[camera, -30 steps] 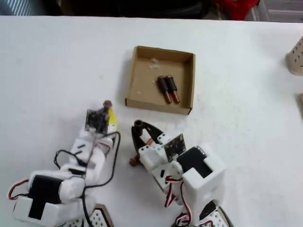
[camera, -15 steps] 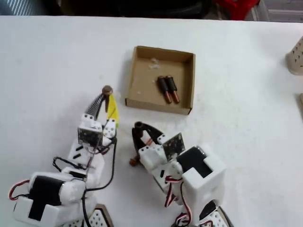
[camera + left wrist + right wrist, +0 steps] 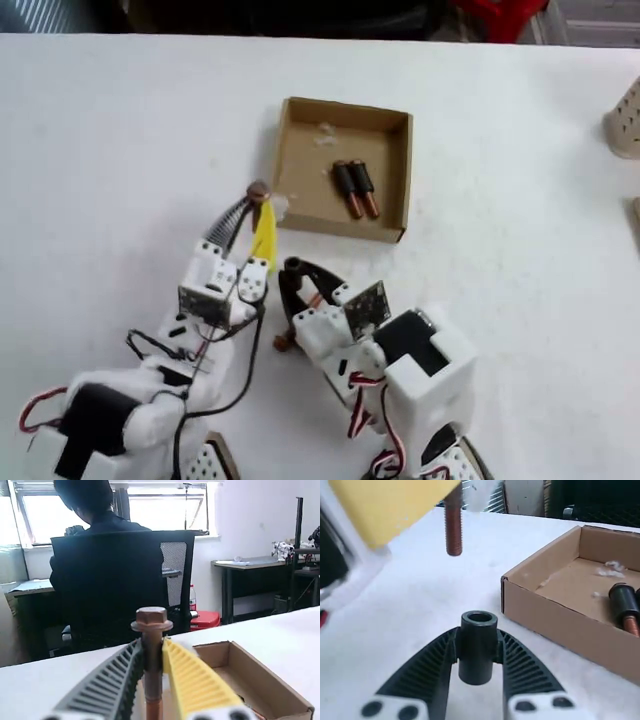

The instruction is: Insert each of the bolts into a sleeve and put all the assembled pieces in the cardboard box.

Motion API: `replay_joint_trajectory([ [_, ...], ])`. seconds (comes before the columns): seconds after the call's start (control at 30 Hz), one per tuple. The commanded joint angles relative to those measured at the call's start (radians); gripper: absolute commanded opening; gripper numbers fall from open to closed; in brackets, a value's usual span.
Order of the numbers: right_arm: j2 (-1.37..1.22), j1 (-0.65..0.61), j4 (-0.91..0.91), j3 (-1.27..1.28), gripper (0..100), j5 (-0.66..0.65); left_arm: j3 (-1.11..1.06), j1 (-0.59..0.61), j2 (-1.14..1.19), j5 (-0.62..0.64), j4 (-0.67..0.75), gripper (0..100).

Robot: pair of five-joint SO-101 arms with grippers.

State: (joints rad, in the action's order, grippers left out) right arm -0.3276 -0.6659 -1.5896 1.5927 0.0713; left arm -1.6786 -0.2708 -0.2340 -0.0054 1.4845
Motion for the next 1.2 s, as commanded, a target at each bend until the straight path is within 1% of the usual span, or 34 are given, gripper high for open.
replay_joint_trajectory([
  [0.0,0.027,0.002,0.004,-0.017,1.7,-0.015,0.002,-0.019,-0.185,0.017,-0.213,2],
  [0.07,0.027,0.002,0.004,-0.017,1.7,-0.015,0.018,-0.016,-0.291,0.074,-0.371,2],
  [0.13,0.027,0.002,0.004,-0.017,1.7,-0.015,0.038,-0.012,-0.403,0.104,-0.534,2],
  [0.3,0.027,0.002,0.004,-0.017,1.7,-0.015,0.043,-0.047,-0.674,0.117,-0.878,2],
  [0.4,0.008,0.002,-0.002,-0.018,1.7,-0.015,0.043,-0.067,-0.819,0.118,-1.037,2],
  [0.63,-0.105,0.002,-0.131,-0.049,1.7,-0.015,0.048,-0.117,-1.101,0.120,-1.330,2],
  [0.73,-0.131,0.002,-0.157,-0.055,1.7,-0.015,0.048,-0.140,-1.191,0.121,-1.407,2],
  [0.8,-0.133,0.002,-0.159,-0.055,1.7,-0.015,0.041,-0.154,-1.244,0.158,-1.422,2],
  [0.9,-0.133,0.002,-0.159,-0.055,1.7,-0.015,0.035,-0.160,-1.294,0.224,-1.424,2],
  [1.17,-0.133,-0.001,-0.160,-0.052,1.7,-0.015,-0.021,-0.180,-1.310,0.235,-1.416,2],
])
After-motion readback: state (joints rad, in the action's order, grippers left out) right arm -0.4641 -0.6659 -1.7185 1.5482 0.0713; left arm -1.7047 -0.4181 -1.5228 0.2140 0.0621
